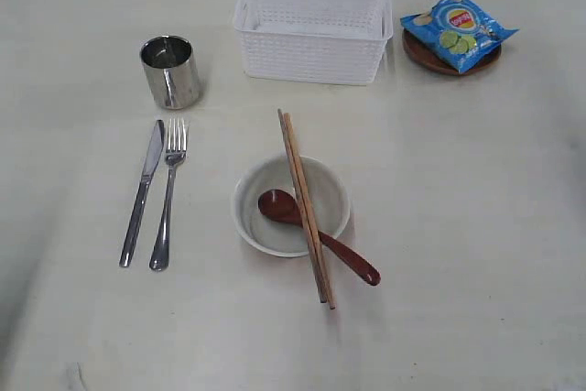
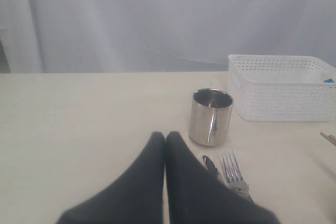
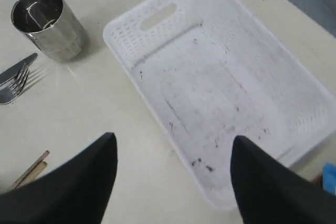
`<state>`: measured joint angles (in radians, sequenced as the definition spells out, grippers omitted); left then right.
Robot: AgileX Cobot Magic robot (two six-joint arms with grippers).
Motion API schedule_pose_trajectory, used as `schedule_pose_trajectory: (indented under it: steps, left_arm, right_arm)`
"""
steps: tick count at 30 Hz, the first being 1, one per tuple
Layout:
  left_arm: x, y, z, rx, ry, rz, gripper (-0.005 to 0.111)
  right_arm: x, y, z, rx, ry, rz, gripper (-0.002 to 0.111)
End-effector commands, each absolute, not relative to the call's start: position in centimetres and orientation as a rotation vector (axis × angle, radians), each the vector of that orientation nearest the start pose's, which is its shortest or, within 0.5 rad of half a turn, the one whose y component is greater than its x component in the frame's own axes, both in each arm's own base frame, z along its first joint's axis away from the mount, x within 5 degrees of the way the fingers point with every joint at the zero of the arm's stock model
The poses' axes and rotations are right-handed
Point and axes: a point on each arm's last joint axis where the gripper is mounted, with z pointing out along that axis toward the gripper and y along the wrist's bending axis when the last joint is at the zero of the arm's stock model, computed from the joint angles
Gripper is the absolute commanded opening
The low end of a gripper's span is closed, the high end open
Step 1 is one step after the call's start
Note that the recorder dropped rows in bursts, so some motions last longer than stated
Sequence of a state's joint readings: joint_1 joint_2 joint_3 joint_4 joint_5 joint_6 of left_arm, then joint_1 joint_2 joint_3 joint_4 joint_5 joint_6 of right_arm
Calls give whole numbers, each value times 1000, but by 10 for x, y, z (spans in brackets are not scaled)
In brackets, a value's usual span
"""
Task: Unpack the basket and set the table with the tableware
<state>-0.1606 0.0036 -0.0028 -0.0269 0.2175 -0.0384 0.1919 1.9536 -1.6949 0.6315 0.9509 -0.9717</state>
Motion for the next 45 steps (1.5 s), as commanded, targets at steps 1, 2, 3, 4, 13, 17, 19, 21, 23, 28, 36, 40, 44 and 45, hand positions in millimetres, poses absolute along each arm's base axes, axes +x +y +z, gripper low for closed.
schedule_pose_trajectory:
  steps: [1, 2, 3, 4, 13, 17, 19, 21, 23, 28, 36, 40, 44, 45]
  left_arm:
    - [55, -10, 194, 85, 1696, -177, 0]
    - [55, -10, 194, 85, 1696, -177, 0]
    - [55, -10, 194, 85, 1696, -177, 0]
    - [55, -10, 194, 85, 1696, -177, 0]
    - [55, -10, 194, 85, 1696, -177, 0]
    - [55, -10, 194, 85, 1696, -177, 0]
    - [55, -10, 194, 85, 1696, -177, 0]
    - [55, -10, 194, 85, 1696, -177, 0]
    - [55, -10, 194, 85, 1696, -177, 0]
    - [55, -10, 194, 85, 1696, -177, 0]
    - [55, -10, 194, 85, 1696, -177, 0]
    - [55, -10, 194, 85, 1696, -177, 0]
    - [55, -10, 194, 85, 1696, -177, 0]
    - [55, -10, 194, 85, 1696, -177, 0]
  right_arm:
    - [435, 153, 266, -1244, 2128, 488, 60]
    - [439, 159, 262, -1277, 2114, 484, 60]
    - [442, 165, 256, -1316, 2103, 483, 60]
    - [444, 170, 249, -1356, 2099, 490, 60]
    - [458, 191, 190, -1558, 2109, 482, 60]
    - [460, 189, 170, -1596, 2147, 455, 60]
    - [461, 187, 164, -1615, 2158, 430, 55]
    - [464, 186, 161, -1619, 2155, 395, 43]
    - [466, 186, 160, -1621, 2147, 357, 24]
    - [470, 185, 190, -1599, 2070, 271, 0]
    - [467, 176, 297, -1357, 1930, 155, 0]
    - [472, 142, 325, -1099, 2038, -20, 0]
    - [489, 55, 322, -602, 2284, -208, 0]
    - [491, 40, 318, -529, 2317, -208, 0]
